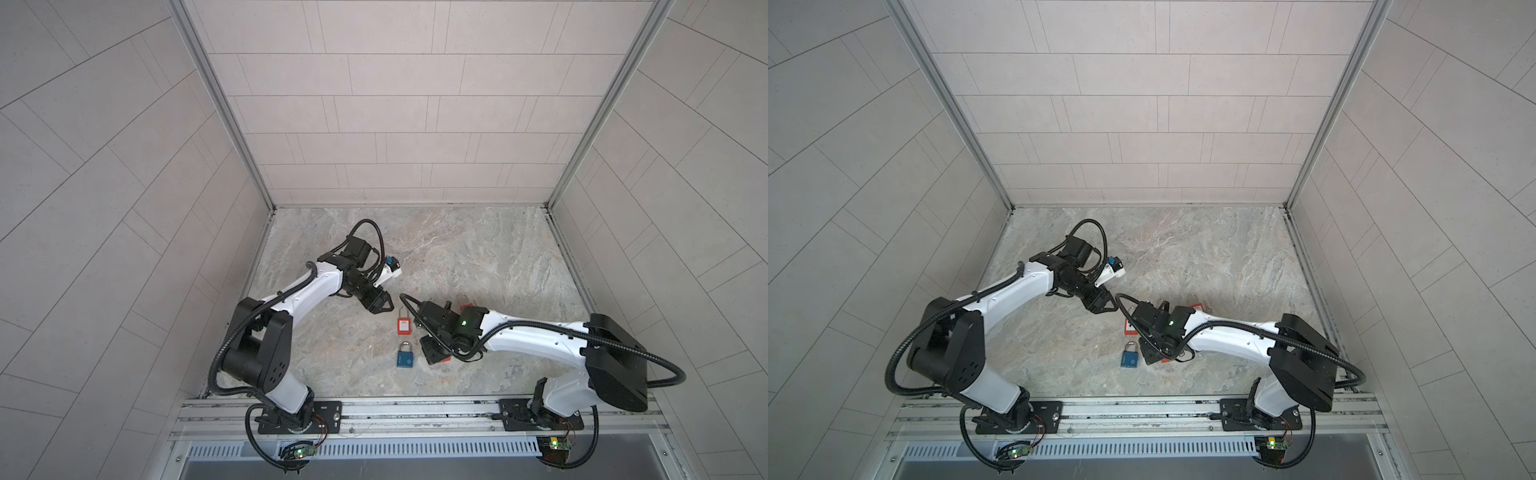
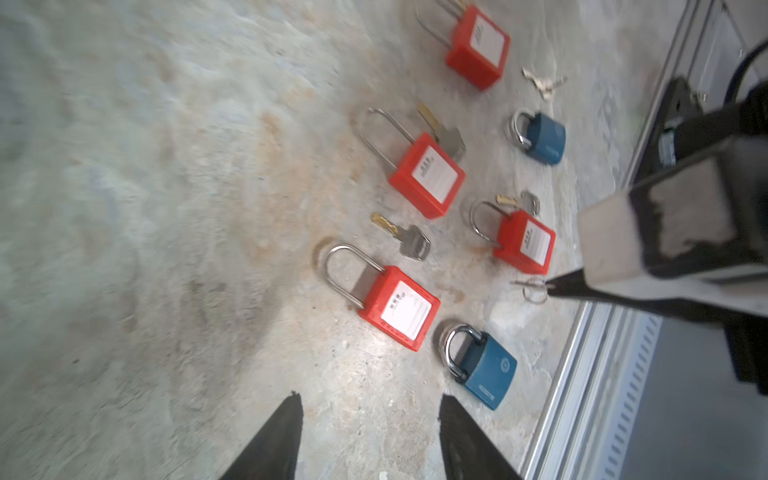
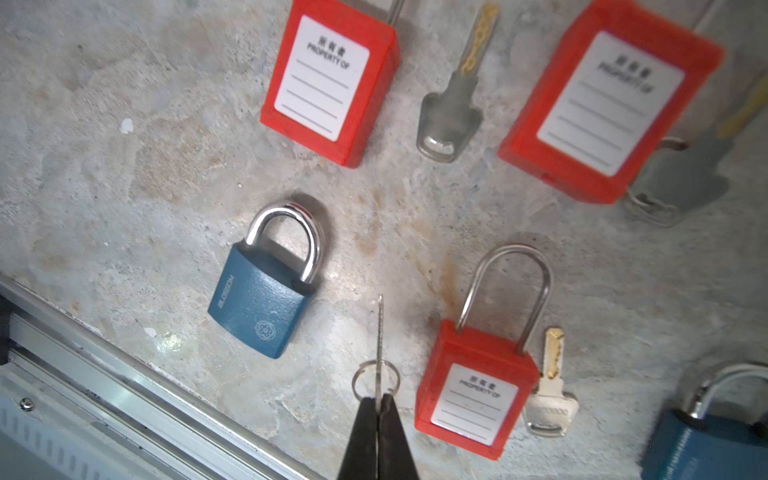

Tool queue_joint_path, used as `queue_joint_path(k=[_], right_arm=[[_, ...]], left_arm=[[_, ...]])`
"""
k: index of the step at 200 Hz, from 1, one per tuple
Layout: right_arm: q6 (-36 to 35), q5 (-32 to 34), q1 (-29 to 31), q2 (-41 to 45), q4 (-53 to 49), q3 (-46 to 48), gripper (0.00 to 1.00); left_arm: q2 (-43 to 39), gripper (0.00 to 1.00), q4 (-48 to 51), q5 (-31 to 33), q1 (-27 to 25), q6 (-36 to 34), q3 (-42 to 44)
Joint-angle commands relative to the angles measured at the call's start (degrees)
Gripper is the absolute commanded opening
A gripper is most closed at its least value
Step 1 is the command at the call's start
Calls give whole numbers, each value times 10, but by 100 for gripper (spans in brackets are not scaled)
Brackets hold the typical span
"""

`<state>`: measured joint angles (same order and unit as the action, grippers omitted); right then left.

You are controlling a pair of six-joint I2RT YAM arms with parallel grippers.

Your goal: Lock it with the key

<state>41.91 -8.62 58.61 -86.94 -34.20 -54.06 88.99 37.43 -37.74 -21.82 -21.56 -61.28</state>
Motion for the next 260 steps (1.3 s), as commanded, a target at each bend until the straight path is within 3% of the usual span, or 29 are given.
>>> queue_joint_path(k=[1, 37, 72, 82, 94, 125, 142, 155, 169, 185, 194, 204, 225, 239, 252, 260], right_arm=[[12, -15, 3, -21, -31, -25, 1], [-17, -27, 3, -40, -61, -53, 21], [-83, 12, 5, -5, -92, -63, 51], [-106, 63, 5, 15, -113, -70, 67], [-126, 140, 1, 53, -137, -72, 99], [-189, 418, -44, 201, -116, -1, 99], [-283, 482, -130, 305, 4, 102, 99], [-351, 453, -238, 378, 134, 199, 100], [-372, 355, -375, 427, 285, 298, 99], [-345, 246, -503, 420, 451, 381, 99], [-313, 224, -547, 390, 503, 396, 100], [-307, 219, -566, 333, 555, 399, 100], [-325, 162, -567, 204, 617, 349, 100], [-328, 132, -566, 126, 662, 315, 100], [-336, 93, -569, 68, 591, 245, 99], [-347, 65, -569, 41, 557, 210, 100]], left_arm=[[-35, 58, -38, -6, 15, 45, 25], [-68, 61, -76, 11, 25, 79, 59], [-147, 70, -162, 59, 35, 133, 124], [-183, 75, -184, 101, 37, 147, 146], [-231, 79, -214, 171, 41, 166, 177], [-352, 100, -372, 400, 52, 206, 307], [-378, 100, -519, 495, 63, 221, 394], [-361, 100, -591, 521, 84, 224, 431], [-311, 100, -671, 509, 106, 221, 460], [-234, 100, -776, 498, 121, 208, 477], [-185, 100, -850, 491, 129, 220, 485], [-132, 100, -929, 465, 136, 195, 487], [-107, 100, -862, 440, 147, 165, 447], [-40, 100, -975, 422, 170, 185, 469], [47, 100, -1139, 425, 178, 193, 495], [36, 100, -1111, 427, 178, 192, 488]])
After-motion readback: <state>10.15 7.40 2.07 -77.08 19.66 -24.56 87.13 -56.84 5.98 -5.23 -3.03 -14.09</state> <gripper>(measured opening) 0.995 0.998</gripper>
